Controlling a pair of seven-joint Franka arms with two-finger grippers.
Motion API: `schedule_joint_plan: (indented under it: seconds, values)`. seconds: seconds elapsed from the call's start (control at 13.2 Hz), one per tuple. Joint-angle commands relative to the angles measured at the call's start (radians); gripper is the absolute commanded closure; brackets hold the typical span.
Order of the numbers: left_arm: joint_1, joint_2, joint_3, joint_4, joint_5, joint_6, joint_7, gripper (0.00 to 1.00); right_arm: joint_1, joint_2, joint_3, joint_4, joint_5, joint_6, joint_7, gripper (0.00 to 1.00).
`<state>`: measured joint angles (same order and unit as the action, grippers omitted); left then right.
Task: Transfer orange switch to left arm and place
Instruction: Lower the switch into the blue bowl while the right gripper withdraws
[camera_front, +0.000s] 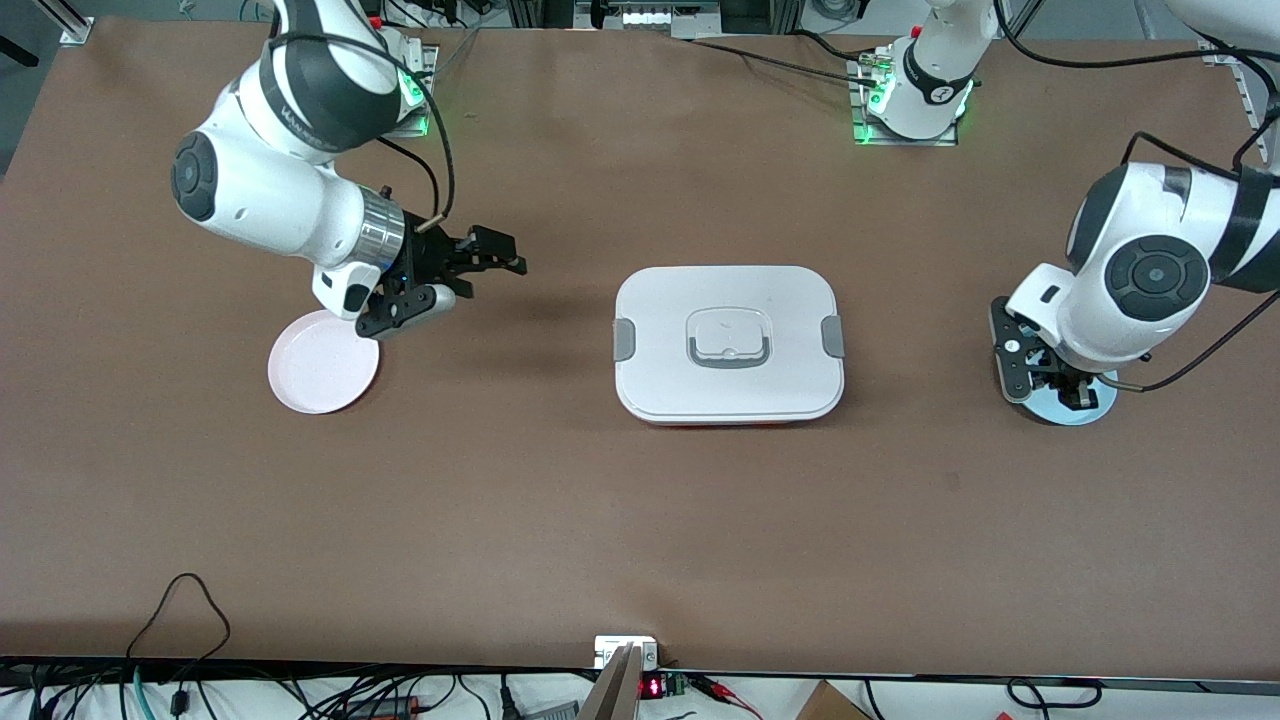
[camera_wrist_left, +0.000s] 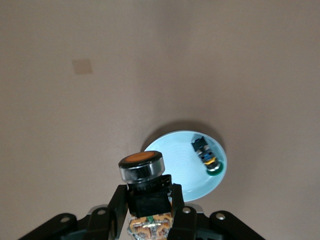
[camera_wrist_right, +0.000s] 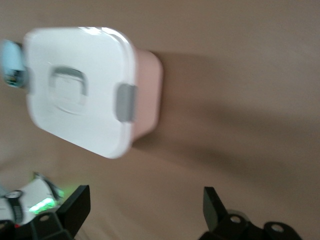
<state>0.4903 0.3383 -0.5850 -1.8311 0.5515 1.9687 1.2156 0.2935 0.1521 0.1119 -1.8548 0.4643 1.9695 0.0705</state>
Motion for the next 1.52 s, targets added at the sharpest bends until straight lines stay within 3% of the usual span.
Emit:
schedule_joint_plan:
  seconds: [0.0,0.23,0.38,0.53,0.76,0.91,1.06,1.14,1.22,1.29,1.37,1.44]
  values:
    - [0.144,-0.016,-0.012,-0.158,0.024,0.238,0.161,0.79,-0.007,-0.025,0.000,0.035,-0.227,-0.165,0.165,0.00]
    - [0.243,-0.012,-0.010,-0.275,0.102,0.451,0.208,0.79,-0.013,-0.060,-0.032,0.042,-0.445,-0.286,0.172,0.00]
    - [0.330,0.028,-0.010,-0.333,0.180,0.620,0.208,0.79,-0.020,-0.066,-0.044,0.107,-0.600,-0.358,0.160,0.00]
    - [0.410,0.123,-0.010,-0.335,0.258,0.712,0.208,0.79,-0.066,-0.065,-0.076,0.182,-0.667,-0.371,0.152,0.00]
    - [0.456,0.179,-0.012,-0.330,0.298,0.768,0.202,0.78,-0.197,-0.048,-0.077,0.246,-0.656,-0.354,0.044,0.00]
    - [0.456,0.188,-0.012,-0.333,0.298,0.768,0.202,0.78,-0.205,-0.052,-0.099,0.262,-0.612,-0.316,-0.011,0.00]
    - [0.461,0.197,-0.012,-0.336,0.298,0.768,0.202,0.78,-0.198,-0.066,-0.156,0.298,-0.514,-0.339,-0.052,0.00]
    - [0.462,0.197,-0.012,-0.338,0.298,0.766,0.199,0.77,-0.204,-0.065,-0.167,0.315,-0.510,-0.383,-0.075,0.00]
    - [0.462,0.197,-0.012,-0.338,0.298,0.766,0.196,0.73,-0.208,-0.069,-0.169,0.309,-0.518,-0.432,-0.078,0.00]
    - [0.462,0.196,-0.013,-0.336,0.298,0.766,0.199,0.48,-0.206,-0.074,-0.172,0.302,-0.518,-0.445,-0.077,0.00]
    - [0.462,0.196,-0.016,-0.333,0.298,0.760,0.208,0.00,-0.205,-0.078,-0.170,0.290,-0.518,-0.439,-0.075,0.00]
    - [0.459,0.189,-0.019,-0.335,0.298,0.753,0.208,0.00,-0.205,-0.095,-0.170,0.266,-0.509,-0.426,-0.074,0.00]
